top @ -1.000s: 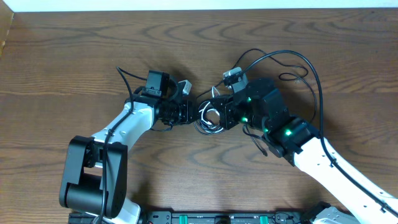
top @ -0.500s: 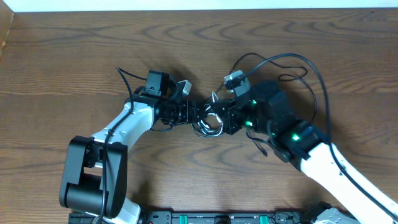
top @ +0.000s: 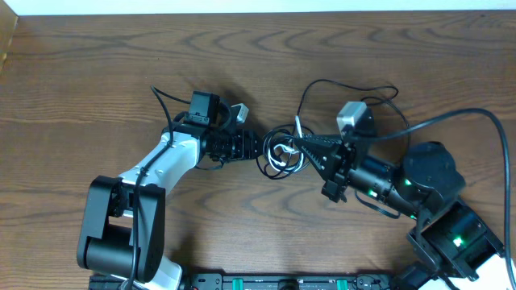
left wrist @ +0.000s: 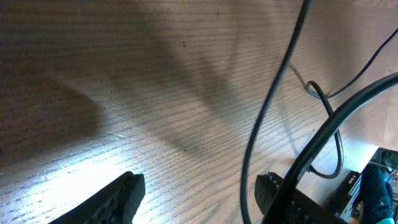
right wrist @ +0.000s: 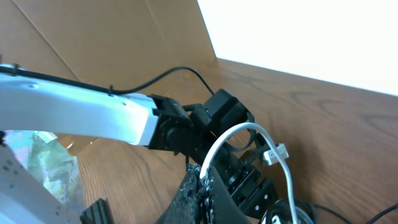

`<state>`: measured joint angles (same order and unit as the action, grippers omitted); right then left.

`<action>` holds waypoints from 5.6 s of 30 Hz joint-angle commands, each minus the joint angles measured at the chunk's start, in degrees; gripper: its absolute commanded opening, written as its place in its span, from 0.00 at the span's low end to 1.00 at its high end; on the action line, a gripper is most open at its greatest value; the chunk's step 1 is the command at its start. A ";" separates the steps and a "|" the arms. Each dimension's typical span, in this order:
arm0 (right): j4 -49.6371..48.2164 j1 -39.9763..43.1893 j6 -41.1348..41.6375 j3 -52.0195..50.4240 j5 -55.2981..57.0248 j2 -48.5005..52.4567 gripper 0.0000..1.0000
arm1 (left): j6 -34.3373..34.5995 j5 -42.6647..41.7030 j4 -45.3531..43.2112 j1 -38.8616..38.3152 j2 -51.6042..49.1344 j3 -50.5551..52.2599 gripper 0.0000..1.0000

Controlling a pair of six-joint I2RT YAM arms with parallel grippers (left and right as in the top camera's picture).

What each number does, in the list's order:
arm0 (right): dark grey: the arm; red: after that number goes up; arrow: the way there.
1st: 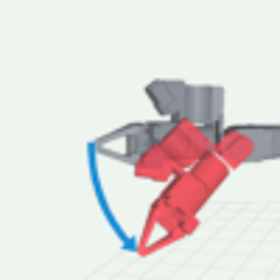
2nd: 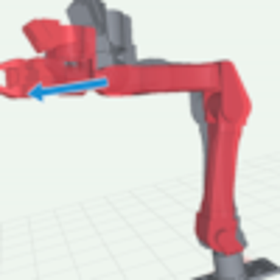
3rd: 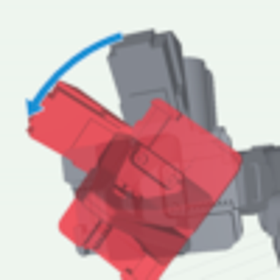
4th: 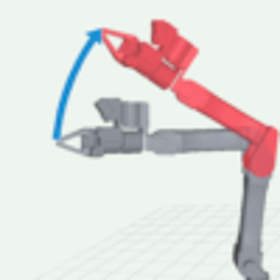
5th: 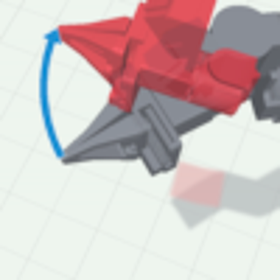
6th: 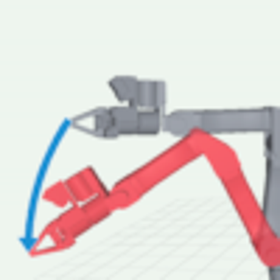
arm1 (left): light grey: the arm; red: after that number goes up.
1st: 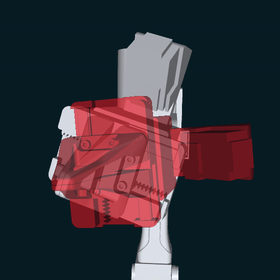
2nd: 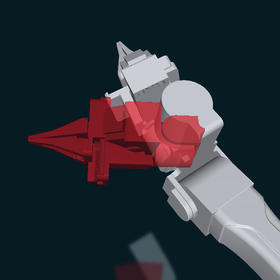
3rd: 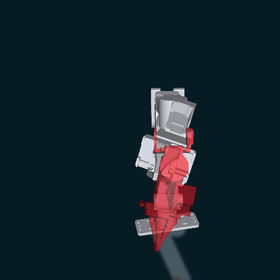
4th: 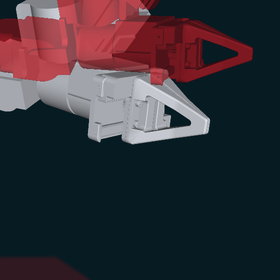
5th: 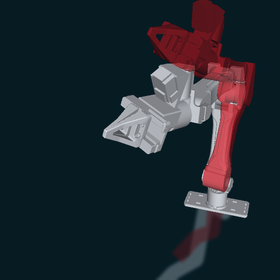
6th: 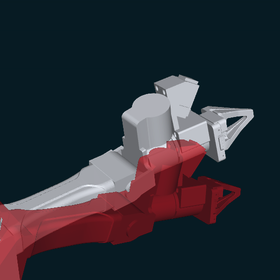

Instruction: Untangle cables

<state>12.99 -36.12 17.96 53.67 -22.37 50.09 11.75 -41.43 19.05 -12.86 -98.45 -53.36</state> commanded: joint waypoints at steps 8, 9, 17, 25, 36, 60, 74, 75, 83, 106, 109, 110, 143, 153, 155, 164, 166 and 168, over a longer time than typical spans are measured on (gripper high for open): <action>0.98 0.09 -3.48 0.66 -4.98 -1.11 0.01 | -0.52 8.55 0.63 -0.02 1.20 -1.27 0.24; 0.96 0.13 -3.48 0.66 -4.98 -1.11 0.01 | -0.52 9.94 0.79 -0.02 1.20 -1.27 0.14; 2.56 1.49 -3.41 0.66 -5.01 -1.14 0.01 | 0.42 26.47 1.86 -0.02 1.18 -1.27 0.08; 9.94 6.27 -3.19 0.66 -4.98 -3.06 0.01 | 7.06 47.21 5.11 0.00 1.16 -1.27 0.08; 20.33 18.32 0.52 0.66 -4.52 -9.79 0.01 | 12.24 47.78 7.54 8.61 1.16 -1.27 0.08; 40.85 29.38 4.92 0.66 24.55 -11.41 0.01 | 12.61 34.64 8.52 18.32 1.11 -0.87 0.08; 45.03 29.38 4.94 0.66 24.72 -1.31 0.08 | 12.61 34.29 8.11 18.32 1.11 -0.87 0.08; 44.57 29.35 4.94 0.66 21.70 -0.11 0.11 | 12.61 34.27 8.11 18.32 1.11 -0.87 0.08; 38.62 26.97 0.33 0.63 0.07 14.62 0.58 | 12.59 34.27 8.13 18.32 1.11 -0.87 0.08; 13.11 7.61 -0.48 0.63 7.43 43.23 0.70 | 12.31 30.29 7.43 18.32 1.11 -0.87 0.49; 12.48 7.02 -0.48 0.63 7.43 45.11 0.71 | 8.04 23.32 5.97 18.32 1.11 -0.87 0.61; 12.52 6.97 -0.48 0.63 7.43 45.55 0.71 | 6.47 21.16 5.57 18.32 1.11 -0.87 0.62; 13.57 6.97 -0.92 0.63 7.48 46.62 0.74 | -5.90 4.55 7.48 23.10 6.82 -0.87 0.93; 13.42 6.99 -0.90 0.63 7.50 46.62 0.75 | -18.67 4.76 8.85 17.46 12.37 -0.85 0.77; 13.38 6.99 -0.90 0.63 7.50 46.62 0.75 | -20.33 5.99 8.39 15.76 11.61 -0.85 0.72; 13.40 6.99 -0.90 0.63 7.48 46.62 0.75 | -20.28 10.88 5.20 11.32 7.87 -0.85 0.70; 13.38 6.99 -0.90 0.63 7.48 46.62 0.75 | -20.28 10.86 4.55 10.78 7.02 -0.85 0.70; 13.38 6.99 -0.90 0.63 7.48 46.62 0.75 | -20.28 10.86 4.13 10.34 6.23 -0.85 0.70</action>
<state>26.33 -28.75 17.74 53.67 -15.38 96.53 -7.55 -31.51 23.49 -1.85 -90.72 -53.41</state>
